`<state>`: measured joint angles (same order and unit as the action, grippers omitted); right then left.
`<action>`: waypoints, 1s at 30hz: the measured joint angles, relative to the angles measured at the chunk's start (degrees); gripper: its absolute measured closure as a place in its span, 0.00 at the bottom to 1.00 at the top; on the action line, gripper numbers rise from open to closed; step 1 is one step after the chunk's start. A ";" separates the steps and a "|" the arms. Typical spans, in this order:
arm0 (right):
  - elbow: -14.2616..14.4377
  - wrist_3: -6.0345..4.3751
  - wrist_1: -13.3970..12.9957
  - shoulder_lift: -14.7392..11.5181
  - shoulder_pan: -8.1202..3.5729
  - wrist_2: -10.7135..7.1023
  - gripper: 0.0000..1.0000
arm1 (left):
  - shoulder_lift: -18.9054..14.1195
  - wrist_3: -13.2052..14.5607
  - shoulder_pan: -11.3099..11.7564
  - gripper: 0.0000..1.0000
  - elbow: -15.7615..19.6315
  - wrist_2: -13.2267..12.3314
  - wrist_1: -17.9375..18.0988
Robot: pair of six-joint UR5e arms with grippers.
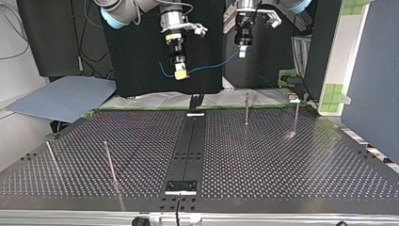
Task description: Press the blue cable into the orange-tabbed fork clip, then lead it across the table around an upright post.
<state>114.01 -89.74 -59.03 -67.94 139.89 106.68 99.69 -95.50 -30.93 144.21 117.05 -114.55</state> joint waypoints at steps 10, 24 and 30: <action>-0.06 -1.50 -5.34 5.08 0.08 -1.70 1.00 | 4.01 -4.08 2.14 1.00 -0.17 0.05 5.56; -0.90 -4.12 -9.96 12.75 -0.39 -0.79 1.00 | 11.56 -4.97 8.30 1.00 -0.84 -4.81 11.47; -3.63 -4.39 -9.96 15.88 -0.56 -0.92 1.00 | 13.49 -4.75 11.90 1.00 -0.74 -7.73 11.77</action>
<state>110.38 -94.13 -68.99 -52.06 139.33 105.77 113.18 -100.25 -19.02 143.46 109.31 -102.78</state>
